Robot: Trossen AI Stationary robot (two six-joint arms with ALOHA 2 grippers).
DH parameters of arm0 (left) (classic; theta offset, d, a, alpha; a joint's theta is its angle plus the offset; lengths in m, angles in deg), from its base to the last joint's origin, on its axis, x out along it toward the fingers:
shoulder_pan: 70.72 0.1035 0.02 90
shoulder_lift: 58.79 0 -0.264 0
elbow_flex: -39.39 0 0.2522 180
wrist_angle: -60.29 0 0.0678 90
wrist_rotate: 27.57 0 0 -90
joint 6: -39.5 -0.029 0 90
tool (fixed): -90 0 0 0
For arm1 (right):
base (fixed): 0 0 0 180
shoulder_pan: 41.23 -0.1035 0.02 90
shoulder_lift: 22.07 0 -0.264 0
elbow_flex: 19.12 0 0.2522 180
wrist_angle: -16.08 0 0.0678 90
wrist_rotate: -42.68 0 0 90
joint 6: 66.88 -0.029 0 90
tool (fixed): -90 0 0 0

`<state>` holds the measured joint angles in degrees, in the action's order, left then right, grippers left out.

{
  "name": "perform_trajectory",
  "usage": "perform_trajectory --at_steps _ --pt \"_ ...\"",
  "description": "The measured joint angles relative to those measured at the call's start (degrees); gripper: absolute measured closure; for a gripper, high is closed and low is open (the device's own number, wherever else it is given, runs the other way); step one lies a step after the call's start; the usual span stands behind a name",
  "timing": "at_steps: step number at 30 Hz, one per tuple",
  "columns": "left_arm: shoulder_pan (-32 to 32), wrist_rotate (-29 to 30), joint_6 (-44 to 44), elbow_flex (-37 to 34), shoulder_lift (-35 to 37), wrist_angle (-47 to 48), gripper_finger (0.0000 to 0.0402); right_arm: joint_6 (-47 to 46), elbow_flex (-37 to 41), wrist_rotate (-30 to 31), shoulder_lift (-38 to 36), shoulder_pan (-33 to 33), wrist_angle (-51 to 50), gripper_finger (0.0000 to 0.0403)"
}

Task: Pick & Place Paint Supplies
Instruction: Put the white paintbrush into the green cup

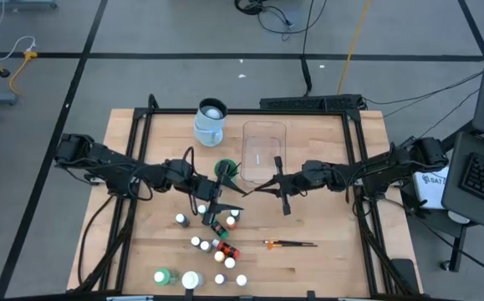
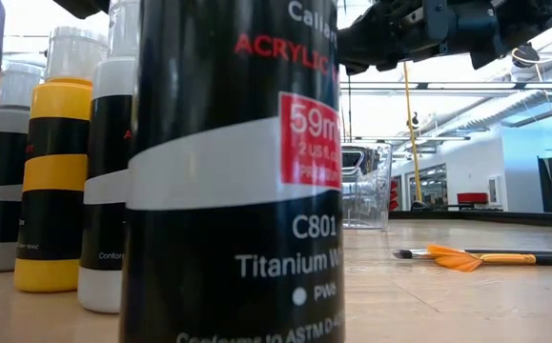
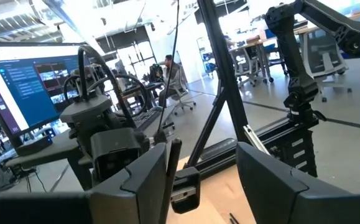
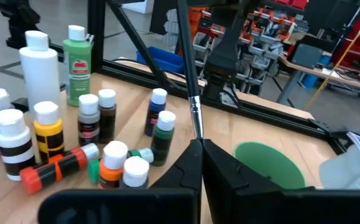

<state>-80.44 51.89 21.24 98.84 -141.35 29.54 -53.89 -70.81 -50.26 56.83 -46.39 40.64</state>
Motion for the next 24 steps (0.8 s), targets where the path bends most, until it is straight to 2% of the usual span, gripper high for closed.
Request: perform_trajectory --at_steps 8,24 --pt "0.6 0.0 0.4 0.0 0.0 0.0 0.0223 0.1 0.0 -0.1 0.0 1.7 0.6 0.0403" --pt "2.7 0.0 2.3 0.0 0.2 1.3 0.0391 -0.1 0.0 -0.2 0.0 1.4 -2.6 0.0403"
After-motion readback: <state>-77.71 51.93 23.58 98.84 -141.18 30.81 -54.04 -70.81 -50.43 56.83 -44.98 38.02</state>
